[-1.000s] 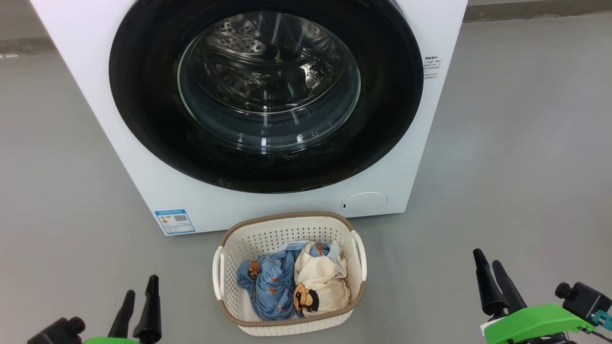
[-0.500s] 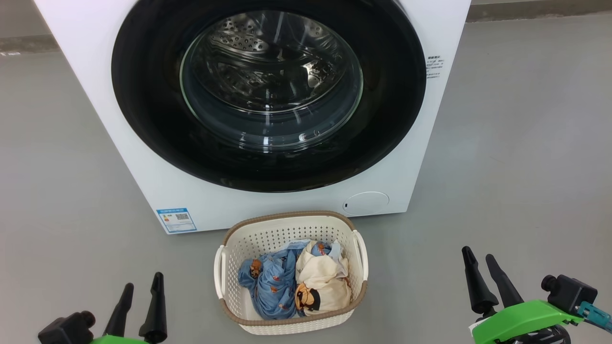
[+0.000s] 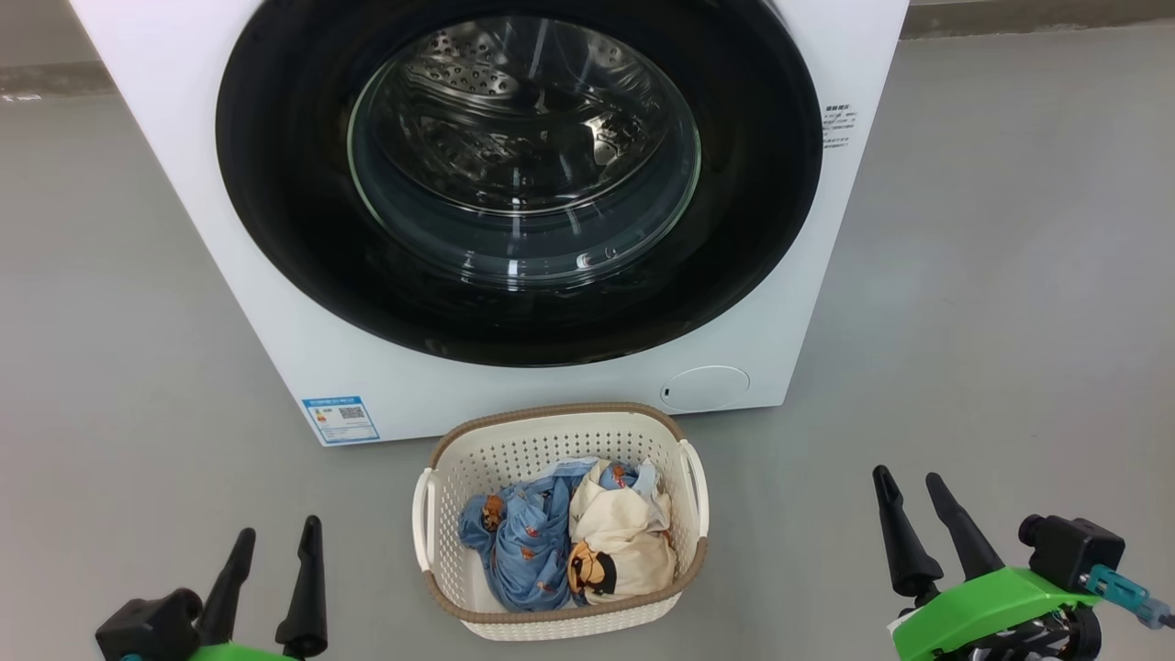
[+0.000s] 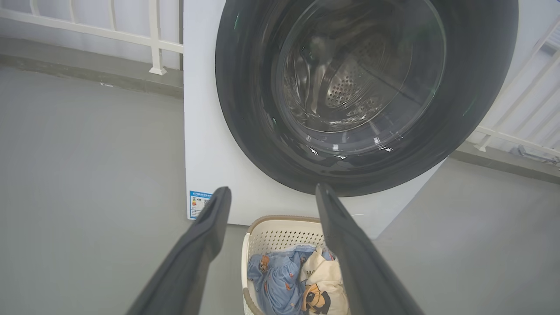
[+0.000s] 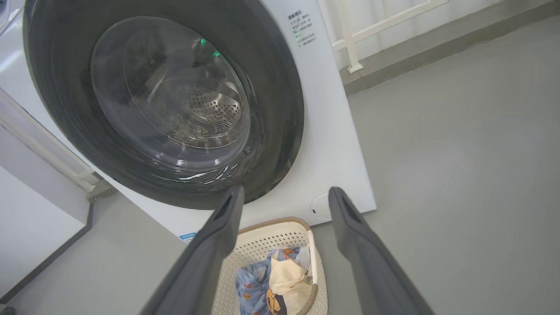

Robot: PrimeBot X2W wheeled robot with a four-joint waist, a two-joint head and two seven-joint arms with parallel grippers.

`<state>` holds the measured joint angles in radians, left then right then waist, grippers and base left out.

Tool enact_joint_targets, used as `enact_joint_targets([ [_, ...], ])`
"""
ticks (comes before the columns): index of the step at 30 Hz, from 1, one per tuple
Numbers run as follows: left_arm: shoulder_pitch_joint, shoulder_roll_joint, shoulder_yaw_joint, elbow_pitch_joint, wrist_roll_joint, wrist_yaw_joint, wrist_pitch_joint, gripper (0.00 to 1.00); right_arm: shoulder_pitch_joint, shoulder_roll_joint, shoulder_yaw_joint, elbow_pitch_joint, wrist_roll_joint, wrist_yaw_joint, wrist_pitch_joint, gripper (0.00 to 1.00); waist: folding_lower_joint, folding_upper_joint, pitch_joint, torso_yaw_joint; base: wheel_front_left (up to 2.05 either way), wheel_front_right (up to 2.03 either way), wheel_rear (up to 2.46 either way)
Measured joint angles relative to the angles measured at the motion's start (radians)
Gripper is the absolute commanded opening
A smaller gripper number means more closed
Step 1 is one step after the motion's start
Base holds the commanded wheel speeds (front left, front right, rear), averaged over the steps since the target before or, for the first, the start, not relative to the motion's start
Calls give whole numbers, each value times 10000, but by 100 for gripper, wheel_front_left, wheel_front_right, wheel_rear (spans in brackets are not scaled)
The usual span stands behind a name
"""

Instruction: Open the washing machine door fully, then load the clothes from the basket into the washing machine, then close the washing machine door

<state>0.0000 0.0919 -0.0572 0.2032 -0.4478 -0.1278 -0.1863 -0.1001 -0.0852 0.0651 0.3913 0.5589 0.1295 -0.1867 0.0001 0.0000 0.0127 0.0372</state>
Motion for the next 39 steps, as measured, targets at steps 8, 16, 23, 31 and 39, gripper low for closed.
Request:
enact_joint_targets([
  [8,-6,92,-10,-75,915,-2,-213,100,-100,-8,36,0,-790,0,-192,100,0,0,-16,36,0,0,0],
  [16,-49,94,12,-98,1824,-4,-443,100,-132,-8,71,33,-1620,0,-410,100,0,0,-13,57,0,0,0],
  [23,-51,100,35,-104,2370,-12,-610,100,-152,-8,54,44,-2211,0,-577,100,0,0,-1,55,0,0,0],
  [31,-97,86,261,111,2395,-12,-619,100,-152,35,-334,31,-2483,0,-617,100,0,0,27,20,0,0,0],
  [39,-210,82,366,280,2387,-12,-619,100,-149,173,-531,-82,-2502,0,-617,100,0,0,71,-12,0,0,0],
])
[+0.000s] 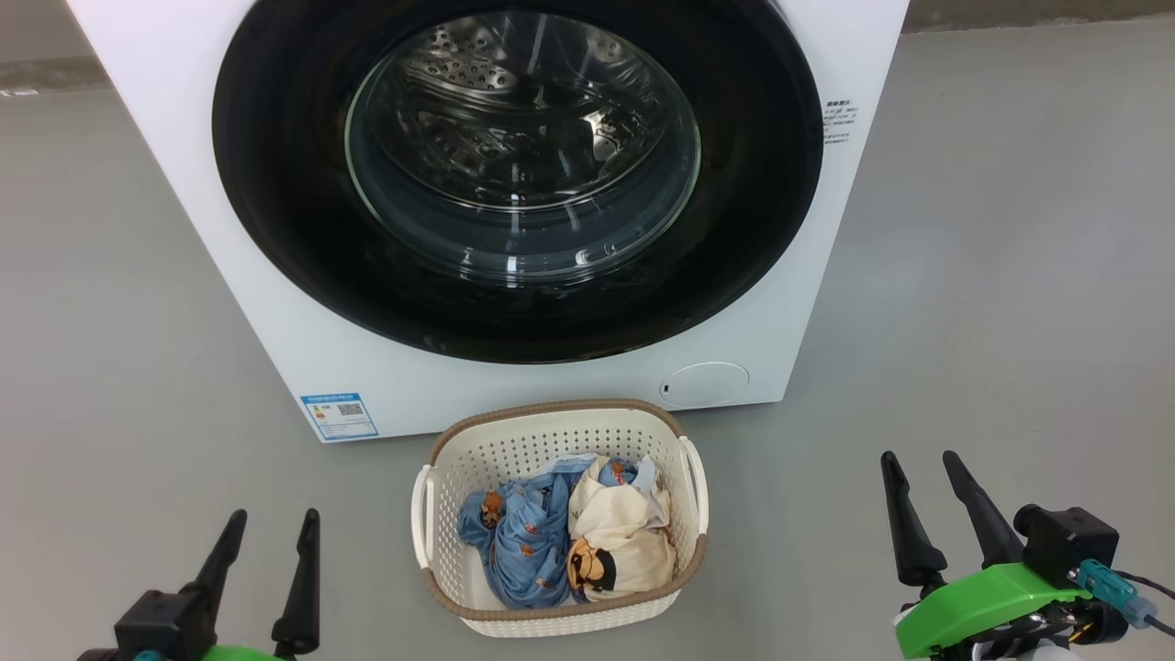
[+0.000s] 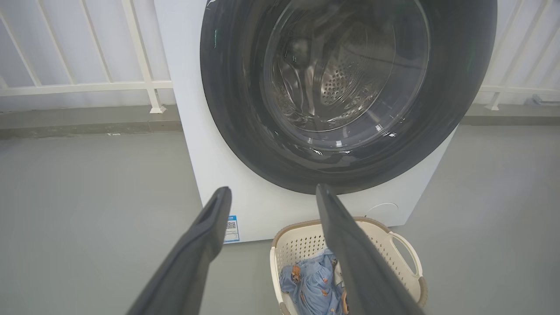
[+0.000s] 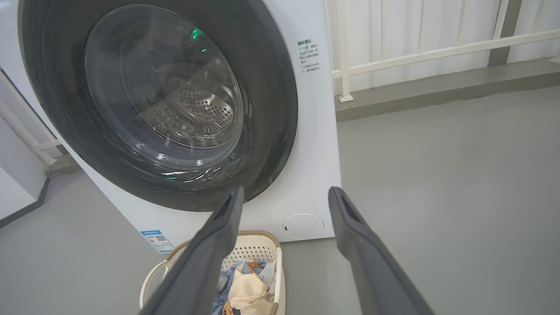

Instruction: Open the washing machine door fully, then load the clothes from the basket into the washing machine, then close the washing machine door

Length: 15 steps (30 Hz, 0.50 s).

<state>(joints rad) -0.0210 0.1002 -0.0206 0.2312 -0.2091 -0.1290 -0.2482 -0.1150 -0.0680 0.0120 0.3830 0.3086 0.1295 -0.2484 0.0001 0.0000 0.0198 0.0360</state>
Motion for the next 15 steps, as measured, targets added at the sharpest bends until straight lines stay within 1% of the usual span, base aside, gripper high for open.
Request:
enact_joint_targets([
  [4,0,0,63,6,234,12,0,100,0,17,-21,-58,-12,0,0,100,0,0,11,1,5,5,-10],
  [8,-1,-4,105,-10,489,12,0,100,1,48,-21,-98,-12,0,0,100,0,0,28,8,34,34,-68],
  [12,-4,-8,165,-15,635,13,0,100,2,61,-21,-121,-12,0,0,100,0,0,79,14,65,65,-131],
  [15,-56,-10,203,-21,640,13,0,100,1,71,-21,-153,-12,0,0,100,0,0,146,12,93,93,-186],
])
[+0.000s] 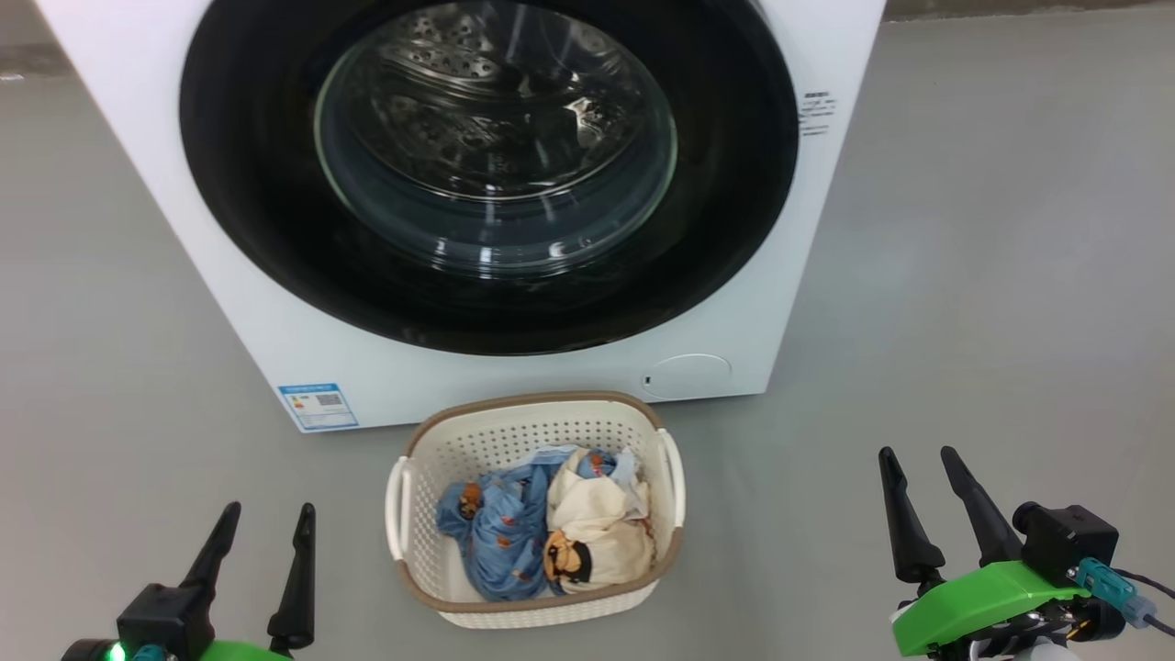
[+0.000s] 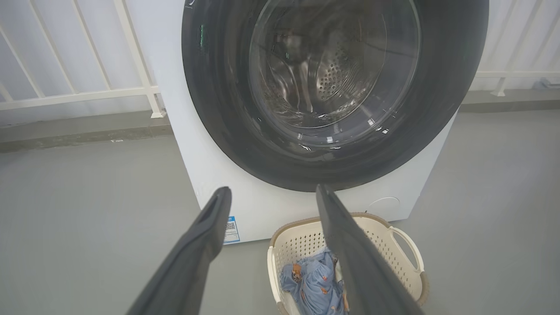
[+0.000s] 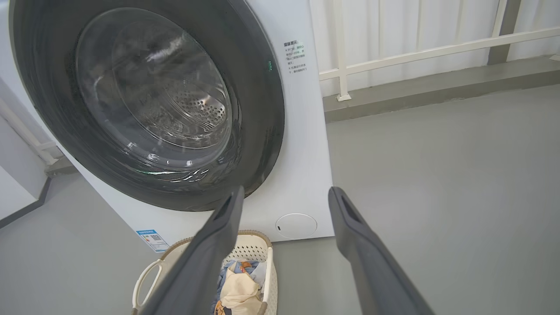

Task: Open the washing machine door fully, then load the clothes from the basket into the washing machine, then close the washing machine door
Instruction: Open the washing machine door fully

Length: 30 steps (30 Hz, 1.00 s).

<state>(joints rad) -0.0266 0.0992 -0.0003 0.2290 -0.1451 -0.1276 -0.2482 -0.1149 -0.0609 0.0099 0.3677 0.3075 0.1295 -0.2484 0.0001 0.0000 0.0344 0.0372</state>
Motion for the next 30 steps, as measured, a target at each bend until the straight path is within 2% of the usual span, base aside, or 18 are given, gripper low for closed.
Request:
enact_joint_targets([
  [16,-159,-134,40,-25,17,-4,0,100,-2,29,-21,-35,-2,0,0,100,0,0,147,-59,122,122,-244],
  [20,-171,-201,69,-159,-336,-6,0,100,-4,29,-48,-38,-2,0,0,100,0,0,181,-72,116,116,-232],
  [30,-172,-176,-79,-230,-472,-13,-2,100,-11,29,-65,-31,-2,0,0,100,0,0,225,-51,63,63,-125],
])
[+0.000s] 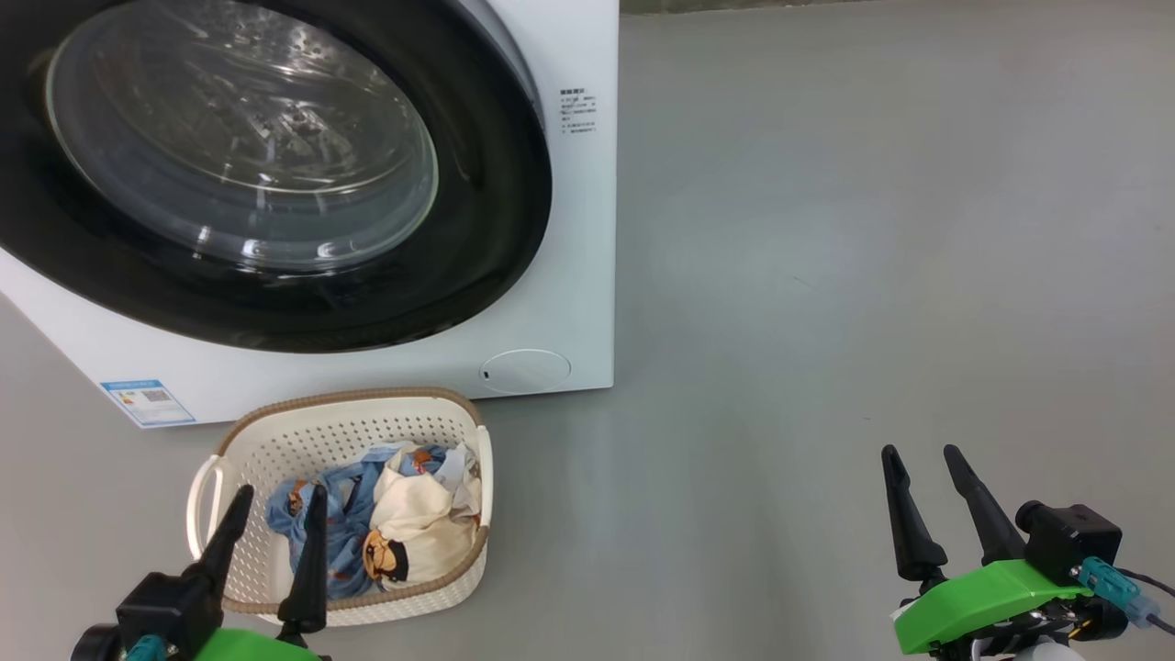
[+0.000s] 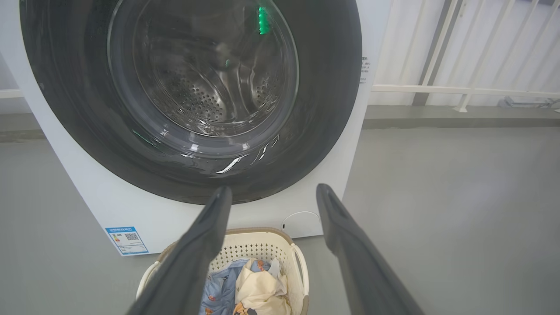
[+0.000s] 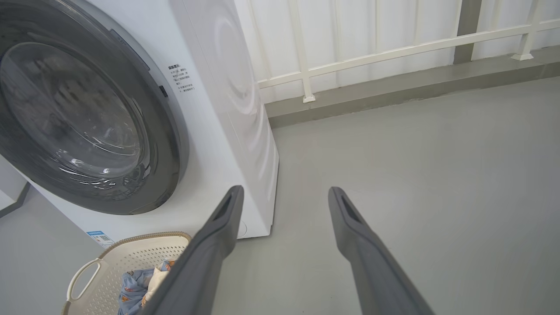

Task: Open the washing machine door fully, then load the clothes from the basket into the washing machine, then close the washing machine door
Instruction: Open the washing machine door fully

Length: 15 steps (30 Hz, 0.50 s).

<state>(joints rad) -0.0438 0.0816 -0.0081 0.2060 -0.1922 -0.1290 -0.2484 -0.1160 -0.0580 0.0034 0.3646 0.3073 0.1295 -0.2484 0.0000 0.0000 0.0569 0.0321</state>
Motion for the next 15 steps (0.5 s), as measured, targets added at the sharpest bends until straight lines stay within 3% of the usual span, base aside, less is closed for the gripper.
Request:
enact_joint_targets([
  [5,-4,17,-46,0,-73,0,0,100,-37,6,35,8,42,0,0,99,0,0,53,47,7,7,-14],
  [6,-4,19,-46,0,-75,0,0,100,-75,15,52,12,86,0,0,61,0,0,66,55,0,0,0],
  [7,-4,17,-50,0,-105,-2,0,100,-153,25,82,17,198,0,0,35,0,0,81,59,0,0,0],
  [8,-4,13,-61,0,-153,0,0,100,-246,31,109,17,339,0,0,13,0,0,96,63,0,0,0],
  [9,-4,6,-81,0,-169,0,0,100,-350,29,138,23,523,0,0,0,0,0,110,67,0,0,0],
  [15,-4,-86,-167,0,-242,0,0,100,-1156,33,558,-88,2815,0,0,0,0,0,242,113,0,0,0],
])
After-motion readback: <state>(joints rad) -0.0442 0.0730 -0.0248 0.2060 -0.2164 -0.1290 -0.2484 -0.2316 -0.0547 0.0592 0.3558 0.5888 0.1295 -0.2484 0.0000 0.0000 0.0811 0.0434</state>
